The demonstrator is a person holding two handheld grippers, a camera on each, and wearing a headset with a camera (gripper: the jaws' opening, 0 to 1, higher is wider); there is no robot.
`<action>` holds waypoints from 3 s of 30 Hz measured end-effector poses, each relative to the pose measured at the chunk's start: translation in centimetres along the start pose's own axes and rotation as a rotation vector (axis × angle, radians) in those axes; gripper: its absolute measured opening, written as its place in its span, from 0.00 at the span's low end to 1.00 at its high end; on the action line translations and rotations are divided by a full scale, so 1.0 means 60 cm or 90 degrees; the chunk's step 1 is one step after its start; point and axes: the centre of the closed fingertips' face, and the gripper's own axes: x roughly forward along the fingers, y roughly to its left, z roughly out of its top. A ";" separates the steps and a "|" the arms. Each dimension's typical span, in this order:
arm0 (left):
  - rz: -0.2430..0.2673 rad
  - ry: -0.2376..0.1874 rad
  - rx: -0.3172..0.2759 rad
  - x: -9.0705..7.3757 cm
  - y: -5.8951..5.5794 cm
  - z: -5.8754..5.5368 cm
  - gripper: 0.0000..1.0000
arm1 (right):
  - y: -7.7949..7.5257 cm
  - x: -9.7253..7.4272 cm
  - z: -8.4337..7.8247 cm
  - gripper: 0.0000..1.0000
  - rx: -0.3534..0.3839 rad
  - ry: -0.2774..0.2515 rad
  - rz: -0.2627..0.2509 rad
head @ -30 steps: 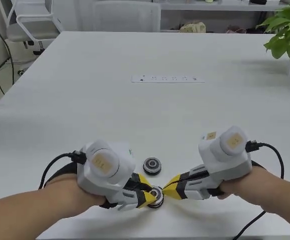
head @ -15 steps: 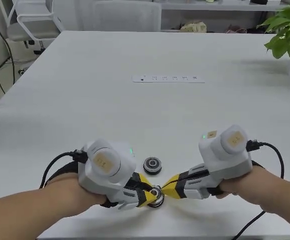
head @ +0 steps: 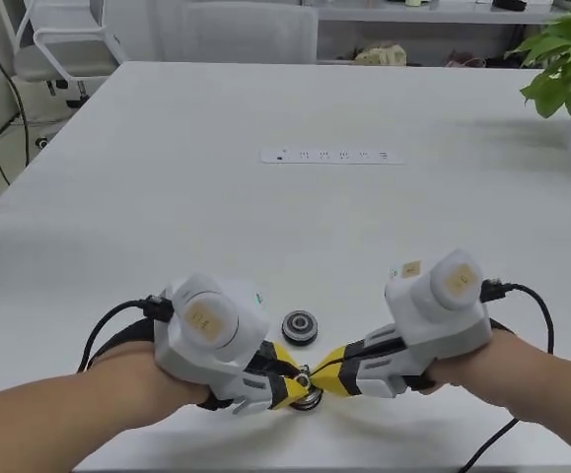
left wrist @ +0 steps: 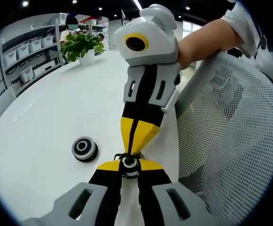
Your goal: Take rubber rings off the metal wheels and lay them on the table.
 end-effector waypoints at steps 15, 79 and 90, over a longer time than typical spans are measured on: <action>-0.004 -0.009 0.000 0.000 -0.001 0.001 0.08 | 0.003 0.004 0.009 0.00 -0.036 -0.008 0.001; 0.022 -0.119 -0.062 -0.101 0.035 0.071 0.47 | -0.022 -0.023 0.037 0.00 0.017 -0.069 -0.022; 0.053 -0.119 -0.067 -0.143 0.032 0.061 0.56 | -0.022 -0.025 0.051 0.00 0.020 -0.080 -0.026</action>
